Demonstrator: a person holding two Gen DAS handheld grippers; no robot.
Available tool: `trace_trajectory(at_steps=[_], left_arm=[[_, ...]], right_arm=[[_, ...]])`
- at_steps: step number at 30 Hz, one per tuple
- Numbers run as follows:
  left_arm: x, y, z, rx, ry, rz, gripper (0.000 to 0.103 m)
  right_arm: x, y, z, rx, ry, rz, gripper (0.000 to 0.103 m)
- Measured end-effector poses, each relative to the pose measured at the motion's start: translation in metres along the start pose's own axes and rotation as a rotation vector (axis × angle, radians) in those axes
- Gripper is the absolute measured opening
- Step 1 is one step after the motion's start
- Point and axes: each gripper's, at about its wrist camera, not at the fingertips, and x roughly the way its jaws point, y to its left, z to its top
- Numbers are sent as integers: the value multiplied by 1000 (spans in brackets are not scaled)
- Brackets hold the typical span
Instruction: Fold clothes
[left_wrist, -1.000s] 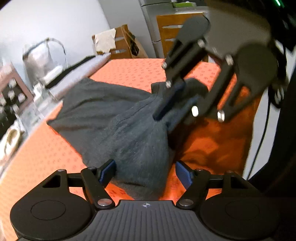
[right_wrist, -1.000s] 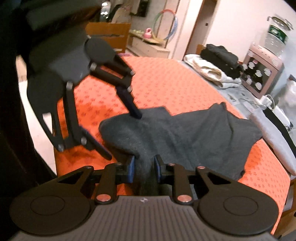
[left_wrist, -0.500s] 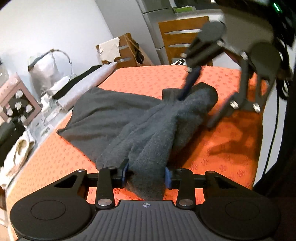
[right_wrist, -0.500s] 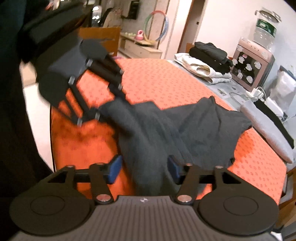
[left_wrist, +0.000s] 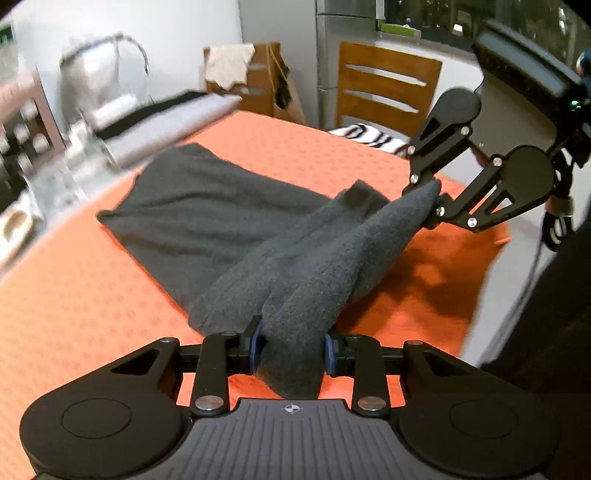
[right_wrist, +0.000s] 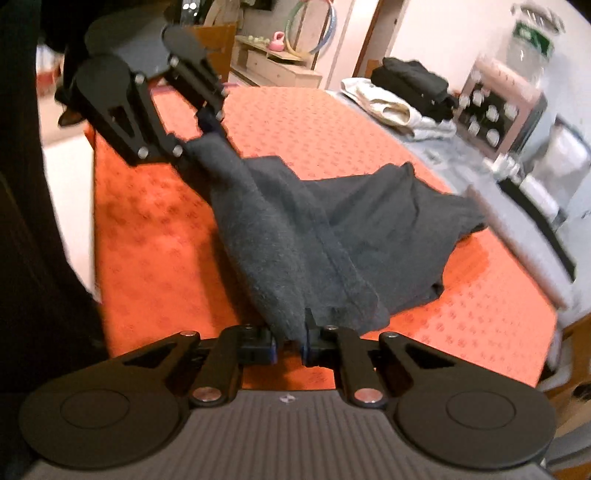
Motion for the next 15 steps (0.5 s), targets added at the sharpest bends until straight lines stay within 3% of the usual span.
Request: trace_trajectory(at_steps=[3,8,15], left_arm=[[-8,5,-2,-113,52,-99,34],[-7,26,-1,-268,64,-126,36],[-7,64,21,-381,-10,-98,41]], right_arm=[[-14,-6,0,99,21,121,14],[-16,-19,-4,221,26,203,14],[-6,-63,5,344,-32,145,14]])
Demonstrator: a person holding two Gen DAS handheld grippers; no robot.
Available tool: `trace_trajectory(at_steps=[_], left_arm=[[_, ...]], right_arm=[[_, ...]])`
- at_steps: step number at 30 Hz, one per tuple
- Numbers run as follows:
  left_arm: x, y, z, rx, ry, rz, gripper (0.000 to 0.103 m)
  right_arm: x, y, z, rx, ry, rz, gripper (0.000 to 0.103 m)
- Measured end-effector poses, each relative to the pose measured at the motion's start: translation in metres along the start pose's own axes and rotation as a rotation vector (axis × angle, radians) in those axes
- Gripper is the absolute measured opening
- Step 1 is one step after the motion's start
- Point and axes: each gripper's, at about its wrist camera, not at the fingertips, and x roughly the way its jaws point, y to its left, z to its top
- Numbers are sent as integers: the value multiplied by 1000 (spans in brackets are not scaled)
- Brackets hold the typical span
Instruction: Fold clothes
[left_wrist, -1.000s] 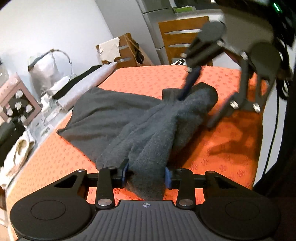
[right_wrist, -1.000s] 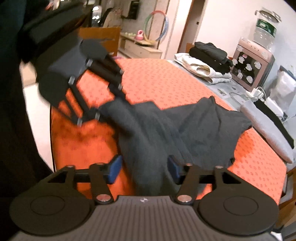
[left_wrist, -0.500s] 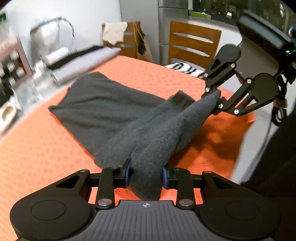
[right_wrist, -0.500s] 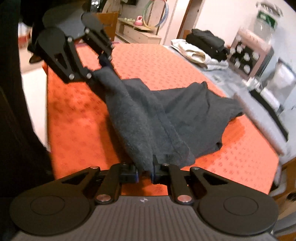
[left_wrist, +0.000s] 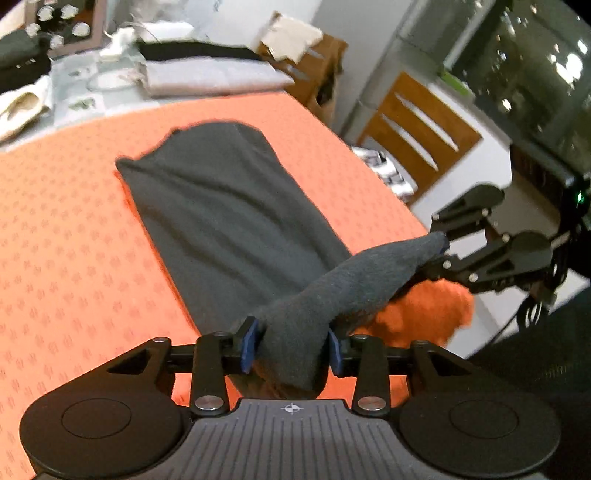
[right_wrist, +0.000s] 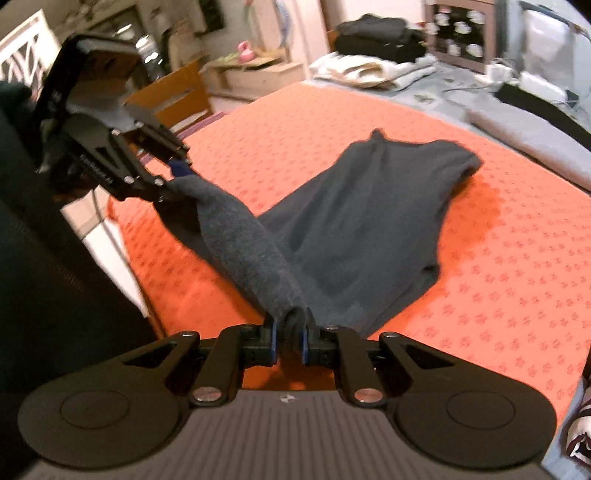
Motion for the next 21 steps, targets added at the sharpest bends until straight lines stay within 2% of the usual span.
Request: trace_trajectory(at_steps=[7,12,16,21], left_arm=[[13,39,33,-138,-125,64,41],[40,66,43,-216,-141,107,41],[53,75,46,-242,-147,152,41],[15,61,57,-169,-225,122,42]], right_arm=[[22,-43,23,92,-54,-51,14],[51,-76,32,220,-59,-55,14],[69,-94,30,297,-41,-59,15],[74,-99,32,318,-24,-74,19]])
